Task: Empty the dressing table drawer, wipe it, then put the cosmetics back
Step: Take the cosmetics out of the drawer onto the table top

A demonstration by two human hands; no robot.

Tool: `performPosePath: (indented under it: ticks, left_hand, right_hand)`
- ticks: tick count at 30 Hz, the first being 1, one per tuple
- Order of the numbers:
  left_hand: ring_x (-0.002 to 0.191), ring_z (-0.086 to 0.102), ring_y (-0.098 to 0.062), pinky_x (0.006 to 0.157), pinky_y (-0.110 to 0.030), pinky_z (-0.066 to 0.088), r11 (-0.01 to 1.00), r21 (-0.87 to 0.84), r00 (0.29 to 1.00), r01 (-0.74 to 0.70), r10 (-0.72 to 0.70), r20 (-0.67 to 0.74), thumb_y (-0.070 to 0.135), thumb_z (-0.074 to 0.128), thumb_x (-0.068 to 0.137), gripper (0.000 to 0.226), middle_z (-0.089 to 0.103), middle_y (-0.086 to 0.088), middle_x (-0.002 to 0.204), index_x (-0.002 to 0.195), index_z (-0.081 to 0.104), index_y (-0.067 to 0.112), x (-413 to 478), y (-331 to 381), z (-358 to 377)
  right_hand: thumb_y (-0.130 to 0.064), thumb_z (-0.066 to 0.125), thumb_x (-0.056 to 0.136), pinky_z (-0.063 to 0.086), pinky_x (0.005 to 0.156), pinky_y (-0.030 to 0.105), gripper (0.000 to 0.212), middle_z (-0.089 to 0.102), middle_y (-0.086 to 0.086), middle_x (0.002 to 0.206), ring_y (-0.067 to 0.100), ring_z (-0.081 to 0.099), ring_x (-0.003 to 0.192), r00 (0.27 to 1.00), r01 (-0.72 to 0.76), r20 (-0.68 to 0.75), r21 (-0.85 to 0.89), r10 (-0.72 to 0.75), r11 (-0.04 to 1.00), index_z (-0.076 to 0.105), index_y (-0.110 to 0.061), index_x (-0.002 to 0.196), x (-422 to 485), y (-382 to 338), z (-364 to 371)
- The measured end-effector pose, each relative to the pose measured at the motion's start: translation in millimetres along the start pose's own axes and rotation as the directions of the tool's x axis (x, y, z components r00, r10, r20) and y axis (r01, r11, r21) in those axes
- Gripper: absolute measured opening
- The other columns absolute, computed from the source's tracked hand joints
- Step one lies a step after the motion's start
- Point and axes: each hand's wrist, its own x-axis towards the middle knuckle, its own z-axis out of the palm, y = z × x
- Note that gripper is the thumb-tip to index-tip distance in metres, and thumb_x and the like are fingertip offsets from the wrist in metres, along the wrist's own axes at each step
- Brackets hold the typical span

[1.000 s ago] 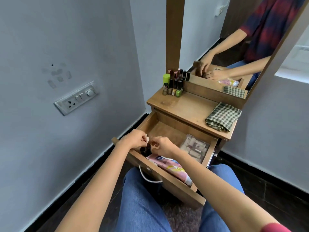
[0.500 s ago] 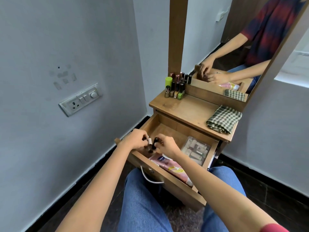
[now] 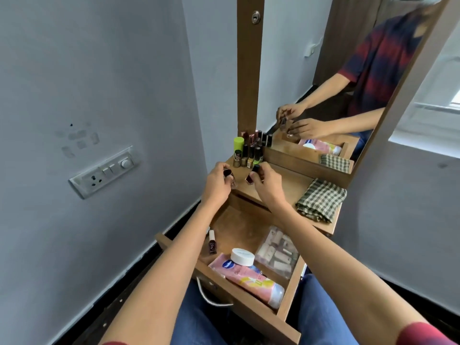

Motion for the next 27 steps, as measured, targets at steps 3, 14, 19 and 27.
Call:
performPosePath:
  ticks: [3,14,19,27]
  left_hand:
    - [0.102,0.062,-0.024,0.086,-0.036,0.052,1.000,0.018,1.000,-0.013,0.014,-0.023,0.011,0.052,0.096,0.024,0.064,-0.008,0.114,0.120,0.053,0.013,16.6,2.3,18.0]
    - [0.113,0.059,-0.021,0.098,-0.028,0.044,0.993,-0.029,0.987,-0.112,0.107,-0.118,-0.004,0.058,0.088,0.040,0.062,-0.006,0.123,0.125,0.056,0.011,49.7,-13.5,52.5]
    - [0.104,0.062,-0.018,0.090,-0.020,0.044,0.991,-0.087,0.972,-0.099,0.078,-0.220,-0.009,0.057,0.085,0.044,0.065,-0.006,0.113,0.124,0.052,0.010,58.3,-21.8,68.3]
    - [0.107,0.059,-0.020,0.093,-0.032,0.049,0.988,-0.147,0.969,-0.039,0.002,-0.246,-0.005,0.056,0.087,0.039,0.060,-0.008,0.115,0.123,0.049,0.008,73.3,-30.0,82.7]
  right_hand:
    - [-0.015,0.055,0.094,0.047,0.069,0.035,0.007,0.067,0.008,0.090,0.024,0.062,0.082,0.999,-0.003,0.038,-0.070,0.006,0.998,0.055,-0.009,0.097,12.8,14.7,3.5]
    - [-0.008,0.055,0.093,0.036,0.072,0.029,0.017,0.058,0.014,0.100,0.027,0.054,0.088,1.000,0.025,0.008,-0.112,-0.024,0.993,0.056,-0.003,0.108,38.7,50.6,36.8]
    - [-0.004,0.061,0.088,0.040,0.074,0.025,0.021,0.054,0.011,0.099,0.016,0.048,0.082,0.999,0.000,-0.047,-0.069,-0.004,0.998,0.058,-0.003,0.109,55.1,53.2,43.3]
    - [-0.003,0.067,0.083,0.051,0.073,0.031,0.017,0.060,0.009,0.092,0.019,0.056,0.080,0.994,-0.051,-0.092,0.020,0.052,0.999,0.059,-0.008,0.097,65.4,56.5,48.9]
